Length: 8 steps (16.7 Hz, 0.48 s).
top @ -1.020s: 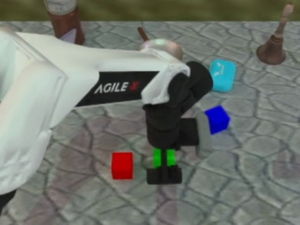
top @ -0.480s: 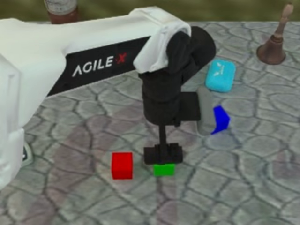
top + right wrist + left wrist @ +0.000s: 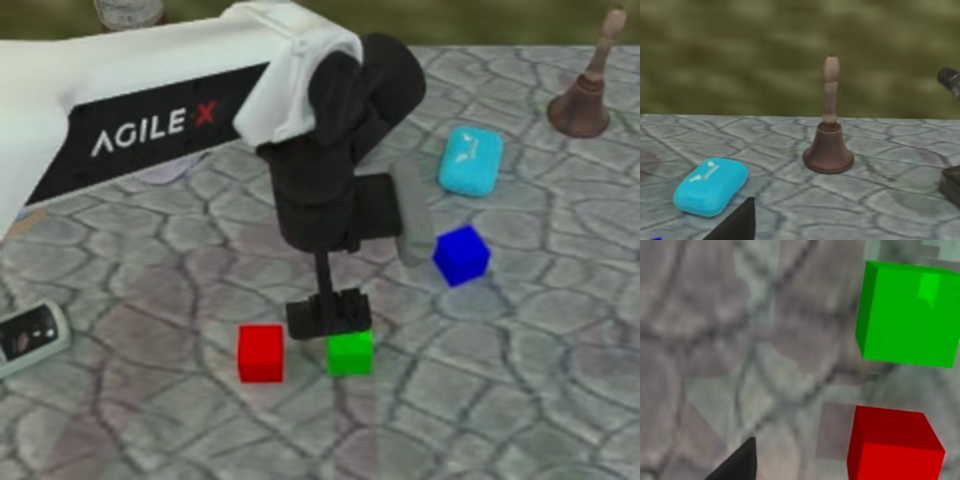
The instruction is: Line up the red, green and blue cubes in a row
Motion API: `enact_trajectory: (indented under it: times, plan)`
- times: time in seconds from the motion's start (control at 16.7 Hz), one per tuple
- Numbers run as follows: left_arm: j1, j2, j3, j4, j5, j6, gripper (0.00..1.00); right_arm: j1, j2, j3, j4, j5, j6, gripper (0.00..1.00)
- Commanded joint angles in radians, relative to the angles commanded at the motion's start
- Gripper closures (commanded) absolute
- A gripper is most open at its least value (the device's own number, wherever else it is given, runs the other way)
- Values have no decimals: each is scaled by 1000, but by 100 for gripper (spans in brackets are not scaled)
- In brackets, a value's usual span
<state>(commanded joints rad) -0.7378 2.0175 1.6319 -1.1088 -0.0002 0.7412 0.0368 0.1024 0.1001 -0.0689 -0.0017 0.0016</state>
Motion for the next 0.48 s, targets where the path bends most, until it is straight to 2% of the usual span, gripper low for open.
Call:
enact_trajectory:
  times: [0.24,0.48]
  plan:
    - [119,-256,-213,139,-10,-91,0,56,269,252,-157,1,4,0]
    - [271,-629,-517,321,-17,-219,0,129,695,593,-372,4,8,0]
